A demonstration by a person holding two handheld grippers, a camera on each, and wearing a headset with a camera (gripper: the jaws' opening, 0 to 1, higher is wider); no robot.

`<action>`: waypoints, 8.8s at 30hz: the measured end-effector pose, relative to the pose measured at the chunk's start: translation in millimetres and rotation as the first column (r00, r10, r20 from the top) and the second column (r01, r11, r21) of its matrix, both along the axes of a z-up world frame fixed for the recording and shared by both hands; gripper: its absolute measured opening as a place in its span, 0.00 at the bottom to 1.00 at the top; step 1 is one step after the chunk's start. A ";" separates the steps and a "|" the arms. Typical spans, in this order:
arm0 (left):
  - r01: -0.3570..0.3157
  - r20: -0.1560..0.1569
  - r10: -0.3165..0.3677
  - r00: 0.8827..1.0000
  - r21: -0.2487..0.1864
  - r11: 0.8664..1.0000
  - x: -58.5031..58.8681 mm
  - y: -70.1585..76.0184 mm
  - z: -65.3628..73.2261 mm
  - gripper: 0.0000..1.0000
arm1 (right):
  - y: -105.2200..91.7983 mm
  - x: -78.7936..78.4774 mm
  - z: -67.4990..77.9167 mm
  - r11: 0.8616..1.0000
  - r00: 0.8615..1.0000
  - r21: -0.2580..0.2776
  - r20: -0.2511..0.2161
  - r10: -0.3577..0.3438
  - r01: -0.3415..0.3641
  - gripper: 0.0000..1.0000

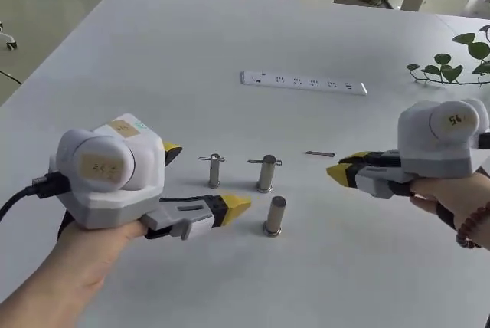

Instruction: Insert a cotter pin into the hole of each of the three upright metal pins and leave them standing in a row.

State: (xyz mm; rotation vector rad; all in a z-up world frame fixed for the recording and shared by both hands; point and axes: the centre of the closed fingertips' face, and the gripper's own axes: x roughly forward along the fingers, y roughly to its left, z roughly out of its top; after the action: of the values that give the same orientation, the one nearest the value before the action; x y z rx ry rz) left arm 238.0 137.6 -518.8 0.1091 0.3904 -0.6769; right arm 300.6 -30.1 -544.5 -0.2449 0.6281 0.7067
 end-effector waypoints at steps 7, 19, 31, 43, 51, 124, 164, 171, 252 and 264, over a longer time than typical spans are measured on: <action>0.020 -0.015 -0.020 1.000 0.011 1.000 -3.0 -4.0 -4.6 0.74 | -3.8 33.1 -6.7 0.986 0.996 -0.147 0.026 0.082 -0.077 0.05; 0.028 -0.032 -0.028 0.999 0.024 0.999 -3.2 -2.5 -11.8 0.74 | -10.0 71.6 -39.8 0.958 0.988 -0.243 -0.070 0.137 -0.150 0.07; 0.018 -0.051 -0.016 0.999 0.032 0.999 -4.1 1.6 -16.3 0.74 | -16.7 84.7 -60.6 0.934 0.964 -0.255 -0.157 0.217 -0.251 0.08; 0.004 -0.052 -0.003 0.999 0.021 1.000 -3.7 4.7 -13.8 0.73 | -9.6 79.4 -63.9 0.917 0.943 -0.253 -0.206 0.261 -0.309 0.02; 0.014 -0.046 -0.012 0.999 0.025 1.000 -4.4 2.0 -12.1 0.73 | -13.0 82.3 -65.5 0.941 0.950 -0.229 -0.243 0.194 -0.251 0.00; 0.087 -0.238 -0.174 0.955 -0.335 0.938 -32.9 -53.0 52.3 0.17 | 100.9 -98.4 68.6 0.614 0.604 -0.420 0.174 0.778 -0.669 0.00; 0.015 -0.327 -0.174 0.929 -0.437 0.899 -36.1 -56.7 46.1 0.00 | 103.6 -101.1 61.0 0.677 0.670 -0.328 0.152 0.726 -0.659 0.00; 0.056 -0.302 -0.185 0.935 -0.388 0.920 -38.6 -55.9 42.3 0.00 | 101.4 -105.2 62.7 0.759 0.754 -0.114 0.094 0.650 -0.641 0.01; 0.408 -0.039 -0.433 0.901 -0.264 0.874 -88.2 -58.6 38.0 0.04 | 93.5 -166.6 42.9 0.671 0.677 0.200 -0.048 0.735 -0.714 0.00; 0.348 -0.014 -0.357 0.934 -0.192 0.918 -75.1 -52.5 30.2 0.17 | 63.0 -137.4 21.2 0.763 0.755 0.058 -0.119 0.645 -0.643 0.00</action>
State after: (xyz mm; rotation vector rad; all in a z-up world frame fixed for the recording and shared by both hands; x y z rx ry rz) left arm 163.0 85.0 -488.7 -0.0171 0.3551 -1.0723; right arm 163.1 32.9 -523.3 -0.4149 0.6669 1.4116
